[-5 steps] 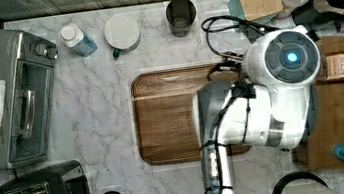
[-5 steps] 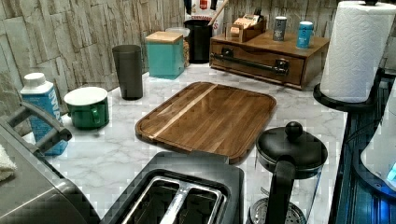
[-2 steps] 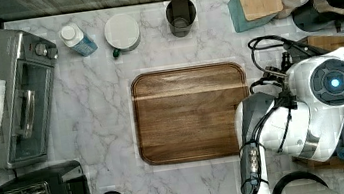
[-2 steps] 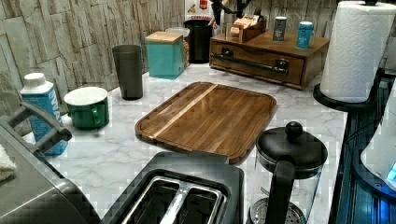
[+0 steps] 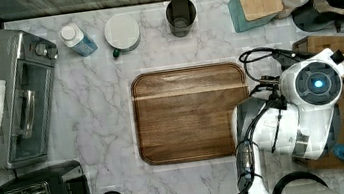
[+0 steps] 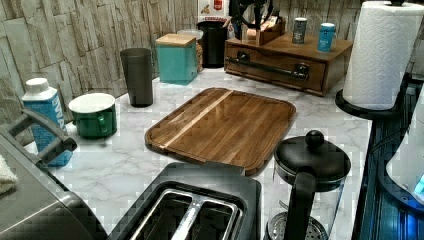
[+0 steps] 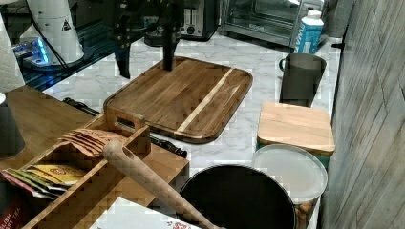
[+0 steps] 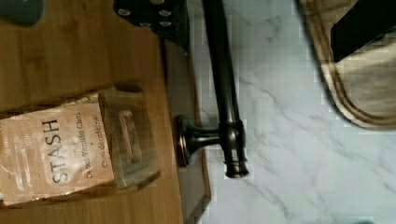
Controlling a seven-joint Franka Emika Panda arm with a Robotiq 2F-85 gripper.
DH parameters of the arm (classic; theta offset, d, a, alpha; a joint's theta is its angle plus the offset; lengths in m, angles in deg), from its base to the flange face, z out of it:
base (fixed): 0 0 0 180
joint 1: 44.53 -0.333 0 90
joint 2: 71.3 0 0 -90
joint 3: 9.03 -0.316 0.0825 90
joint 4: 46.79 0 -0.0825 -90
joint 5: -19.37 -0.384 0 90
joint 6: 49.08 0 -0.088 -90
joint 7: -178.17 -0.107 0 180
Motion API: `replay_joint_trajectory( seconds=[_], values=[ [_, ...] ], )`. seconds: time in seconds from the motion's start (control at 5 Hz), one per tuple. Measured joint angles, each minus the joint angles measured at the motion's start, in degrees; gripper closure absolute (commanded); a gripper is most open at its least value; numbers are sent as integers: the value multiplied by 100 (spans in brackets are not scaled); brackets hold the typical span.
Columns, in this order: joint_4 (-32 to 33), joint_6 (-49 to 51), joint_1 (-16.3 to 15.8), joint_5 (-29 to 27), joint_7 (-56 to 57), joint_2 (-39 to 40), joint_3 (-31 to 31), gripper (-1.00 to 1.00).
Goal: Open the drawer.
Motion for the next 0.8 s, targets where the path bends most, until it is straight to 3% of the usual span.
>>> replay_joint_trajectory(
  seconds=[0.2,0.4,0.8],
  values=[
    [90,243,1,245,0,65,31,-100],
    [134,-201,6,241,3,266,92,-100],
    [257,-719,61,-126,3,580,101,-100]
  ],
)
